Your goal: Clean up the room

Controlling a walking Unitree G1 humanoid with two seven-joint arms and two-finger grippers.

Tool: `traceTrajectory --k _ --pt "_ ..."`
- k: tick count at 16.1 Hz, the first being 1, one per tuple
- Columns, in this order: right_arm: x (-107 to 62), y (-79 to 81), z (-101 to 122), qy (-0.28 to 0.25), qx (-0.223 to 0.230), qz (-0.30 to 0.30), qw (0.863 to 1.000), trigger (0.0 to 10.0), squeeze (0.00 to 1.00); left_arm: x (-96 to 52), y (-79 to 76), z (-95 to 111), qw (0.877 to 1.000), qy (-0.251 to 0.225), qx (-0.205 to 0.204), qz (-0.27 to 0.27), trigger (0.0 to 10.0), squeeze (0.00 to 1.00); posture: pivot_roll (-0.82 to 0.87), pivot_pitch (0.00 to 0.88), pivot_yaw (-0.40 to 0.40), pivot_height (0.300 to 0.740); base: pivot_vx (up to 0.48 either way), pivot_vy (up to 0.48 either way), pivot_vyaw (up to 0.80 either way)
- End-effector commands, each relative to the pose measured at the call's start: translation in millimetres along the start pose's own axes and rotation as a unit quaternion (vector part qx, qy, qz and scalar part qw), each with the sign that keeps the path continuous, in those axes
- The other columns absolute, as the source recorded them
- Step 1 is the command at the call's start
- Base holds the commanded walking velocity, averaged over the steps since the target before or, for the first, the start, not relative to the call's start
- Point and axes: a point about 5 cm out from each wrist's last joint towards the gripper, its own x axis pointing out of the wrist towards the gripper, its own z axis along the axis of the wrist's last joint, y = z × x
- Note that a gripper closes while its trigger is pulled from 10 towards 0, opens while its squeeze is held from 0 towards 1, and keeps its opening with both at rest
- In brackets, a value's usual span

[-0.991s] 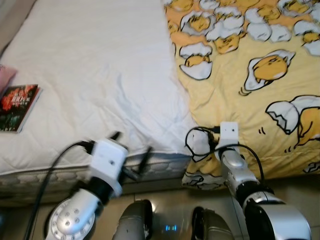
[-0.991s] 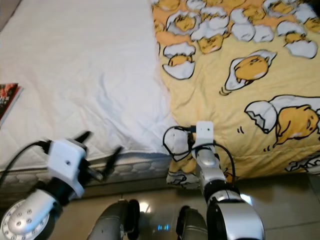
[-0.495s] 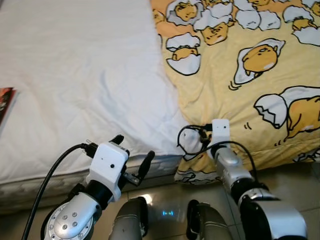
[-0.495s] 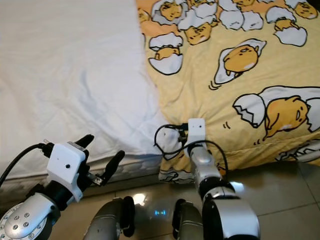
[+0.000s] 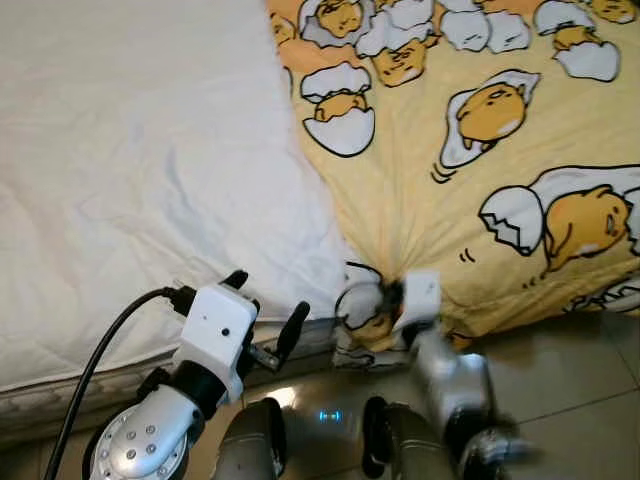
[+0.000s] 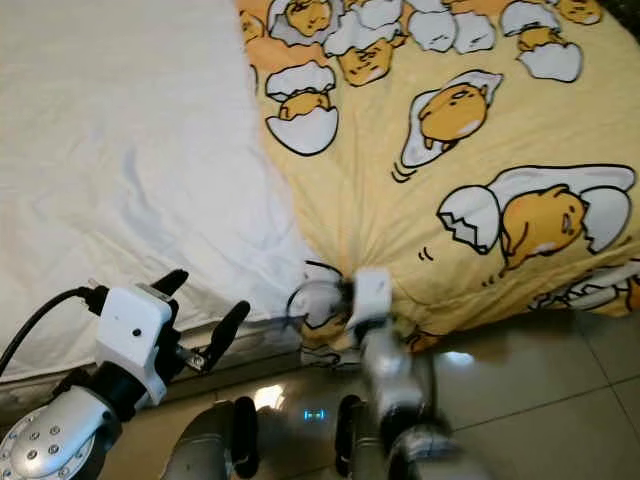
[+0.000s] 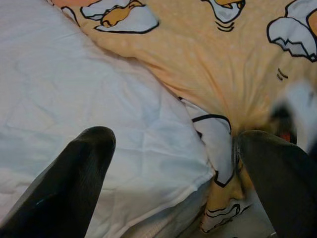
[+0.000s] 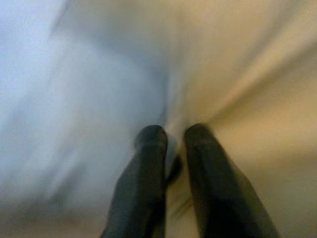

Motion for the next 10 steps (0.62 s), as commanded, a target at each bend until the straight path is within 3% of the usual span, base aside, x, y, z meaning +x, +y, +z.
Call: traceTrajectory --k 1,3,6,7,8,9,10 --pt "-15.7 38.1 -35.7 0.060 0.007 0.071 0.996 0.0 0.00 -0.4 -2.0 -4.3 1.000 0.008 -0.002 -0.004 10.0 0.00 0.24 0.288 0.048 0.711 0.000 0.000 0.00" --pt "-23.3 47.7 -40.8 0.056 0.006 0.092 0.994 0.0 0.00 2.4 -1.9 -5.0 1.000 0.006 -0.003 -0.002 10.0 0.00 0.23 0.280 0.041 0.711 0.000 0.000 0.00" --pt "-26.0 41.7 -42.4 0.060 -0.013 0.093 0.994 0.0 0.00 6.8 -2.5 -6.4 1.000 0.005 -0.003 -0.001 10.0 0.00 0.22 0.266 0.034 0.711 0.000 0.000 0.00" --pt "-23.6 37.1 -37.7 0.052 -0.024 0.085 0.995 2.6 0.00 9.2 -2.5 -7.2 1.000 0.004 -0.002 -0.001 10.0 0.00 0.21 0.255 0.030 0.711 0.000 0.000 0.00" --pt "-19.1 30.2 -26.4 0.026 -0.041 0.070 0.996 10.0 0.00 12.6 -1.7 -7.9 1.000 0.001 0.001 0.004 10.0 0.00 0.21 0.238 0.023 0.711 0.000 0.000 0.00" --pt "-11.9 17.5 2.0 -0.042 -0.082 0.040 0.995 10.0 0.00 19.1 2.4 -7.9 1.000 -0.008 0.009 0.024 10.0 0.00 0.20 0.215 0.014 0.711 0.000 0.000 0.00" --pt "-10.8 15.0 8.5 -0.057 -0.091 0.033 0.994 10.0 0.00 20.7 3.5 -7.9 0.999 -0.010 0.010 0.030 10.0 0.00 0.20 0.215 0.014 0.711 0.000 0.000 0.00"
